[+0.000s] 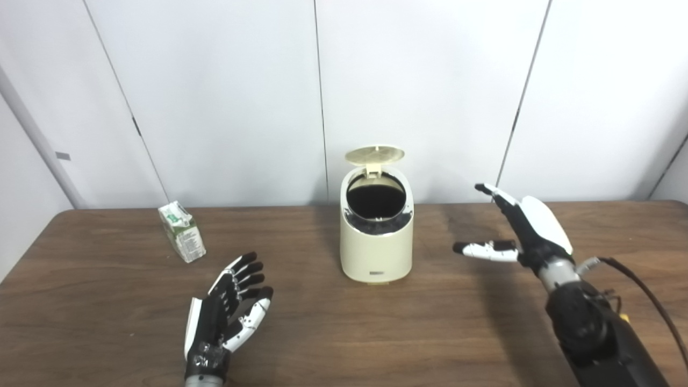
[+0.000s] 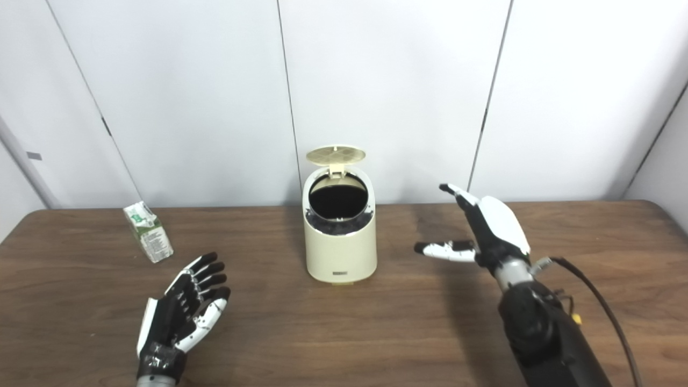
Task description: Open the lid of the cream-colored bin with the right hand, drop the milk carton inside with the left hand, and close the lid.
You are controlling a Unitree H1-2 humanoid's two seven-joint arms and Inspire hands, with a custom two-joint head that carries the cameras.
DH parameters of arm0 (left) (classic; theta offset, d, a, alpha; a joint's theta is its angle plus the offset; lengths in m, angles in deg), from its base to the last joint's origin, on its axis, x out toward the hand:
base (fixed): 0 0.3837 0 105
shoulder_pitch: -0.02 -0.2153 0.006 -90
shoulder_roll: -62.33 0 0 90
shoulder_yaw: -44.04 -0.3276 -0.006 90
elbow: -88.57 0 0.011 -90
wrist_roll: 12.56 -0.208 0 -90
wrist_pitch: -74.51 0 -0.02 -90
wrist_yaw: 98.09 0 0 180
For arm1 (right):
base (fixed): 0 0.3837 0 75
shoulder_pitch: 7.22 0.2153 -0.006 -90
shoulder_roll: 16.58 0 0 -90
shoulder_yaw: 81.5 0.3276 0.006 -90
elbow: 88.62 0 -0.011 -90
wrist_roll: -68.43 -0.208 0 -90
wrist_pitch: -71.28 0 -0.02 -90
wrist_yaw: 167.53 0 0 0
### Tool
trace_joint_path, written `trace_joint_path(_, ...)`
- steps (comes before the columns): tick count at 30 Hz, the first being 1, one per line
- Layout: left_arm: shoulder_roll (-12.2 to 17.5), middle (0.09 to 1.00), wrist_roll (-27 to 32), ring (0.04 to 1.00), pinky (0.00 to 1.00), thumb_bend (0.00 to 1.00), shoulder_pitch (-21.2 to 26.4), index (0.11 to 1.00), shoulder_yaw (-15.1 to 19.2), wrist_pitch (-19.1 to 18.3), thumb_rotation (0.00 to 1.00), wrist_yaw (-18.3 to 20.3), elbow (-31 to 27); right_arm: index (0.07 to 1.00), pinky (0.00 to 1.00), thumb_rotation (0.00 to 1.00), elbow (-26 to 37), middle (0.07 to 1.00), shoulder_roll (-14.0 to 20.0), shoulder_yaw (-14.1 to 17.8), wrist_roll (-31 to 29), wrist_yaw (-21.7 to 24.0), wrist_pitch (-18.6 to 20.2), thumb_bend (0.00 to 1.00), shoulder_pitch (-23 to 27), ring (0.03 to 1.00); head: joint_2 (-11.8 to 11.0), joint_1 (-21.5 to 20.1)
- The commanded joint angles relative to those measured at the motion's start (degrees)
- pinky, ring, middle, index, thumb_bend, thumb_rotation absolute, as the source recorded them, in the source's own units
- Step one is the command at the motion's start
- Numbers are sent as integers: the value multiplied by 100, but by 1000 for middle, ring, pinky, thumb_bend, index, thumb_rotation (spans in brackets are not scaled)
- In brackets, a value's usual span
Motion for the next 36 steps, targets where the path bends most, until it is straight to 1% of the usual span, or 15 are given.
trace_joint_path(1, -84, 802, 71, 767, 707, 372, -218, 860, -52, 0, 144, -31, 312, 900, 803, 475, 246, 899, 73, 113, -71, -90, -167, 605, 95, 885, 6, 1)
trace_joint_path(6, -50, 803, 62, 764, 703, 361, -220, 861, -52, 39, 135, -21, 318, 901, 788, 479, 592, 892, -22, 258, -283, 49, 37, 587, -239, 862, 21, -28)
trace_joint_path(7, -42, 803, 57, 764, 702, 361, -213, 861, -49, 39, 135, -21, 330, 901, 787, 479, 656, 892, -126, 368, -512, 53, 52, 586, -340, 861, 33, -46)
trace_joint_path(8, -35, 803, 54, 763, 700, 362, -208, 863, -47, 38, 135, -22, 339, 893, 790, 507, 706, 886, -202, 449, -687, 56, 64, 591, -417, 855, 33, -46)
trace_joint_path(9, -24, 802, 52, 762, 699, 362, -203, 864, -50, 48, 137, -14, 348, 888, 791, 522, 837, 883, -335, 597, -1078, 162, 161, 593, -511, 853, 41, -52)
trace_joint_path(10, -21, 803, 63, 764, 700, 359, -202, 868, -48, 61, 144, -9, 351, 893, 812, 578, 951, 888, -473, 754, -1483, 273, 262, 583, -584, 865, 50, -46)
trace_joint_path(12, -26, 802, 84, 763, 700, 360, -206, 868, -46, 52, 131, -5, 330, 894, 789, 609, 1086, 892, -698, 1018, -2116, 443, 436, 570, -654, 870, 66, -39)
trace_joint_path(14, -35, 799, 73, 761, 702, 364, -214, 866, -46, 12, 135, -14, 294, 892, 791, 613, 1147, 893, -854, 1198, -2517, 513, 558, 567, -695, 865, 73, -34)
trace_joint_path(16, -32, 796, 36, 758, 698, 372, -222, 863, -49, -21, 161, -26, 263, 903, 793, 652, 1235, 898, -1010, 1363, -2987, 606, 669, 548, -784, 862, 97, -47)
trace_joint_path(19, -44, 791, 72, 755, 700, 398, -226, 860, -33, -70, 209, -27, 237, 919, 830, 656, 1321, 925, -1204, 1577, -3606, 686, 789, 495, -884, 896, 109, -49)
trace_joint_path(22, -24, 795, 87, 757, 698, 391, -230, 866, -41, -41, 215, 1, 229, 920, 865, 650, 1377, 941, -1424, 1755, -4043, 623, 826, 494, -975, 921, 137, -56)
trace_joint_path(28, -24, 794, 78, 750, 685, 373, -215, 866, -34, -56, 160, -18, 210, 931, 938, 699, 1516, 958, -1749, 1941, -4587, 522, 847, 477, -1136, 962, 178, -42)
trace_joint_path(31, -38, 796, 92, 753, 688, 381, -227, 867, -31, -136, 173, -20, 151, 940, 948, 728, 1583, 972, -1820, 1936, -4653, 436, 821, 499, -1225, 972, 213, 3)
trace_joint_path(34, -49, 791, 72, 751, 688, 419, -233, 858, -31, -117, 194, -44, 124, 930, 950, 720, 1561, 963, -1886, 1960, -4711, 368, 720, 531, -1309, 965, 232, 80)
trace_joint_path(36, -71, 781, 115, 727, 660, 462, -244, 849, -14, -84, 199, -56, 102, 925, 952, 701, 1535, 957, -1886, 1967, -4791, 404, 634, 540, -1369, 961, 217, 244)
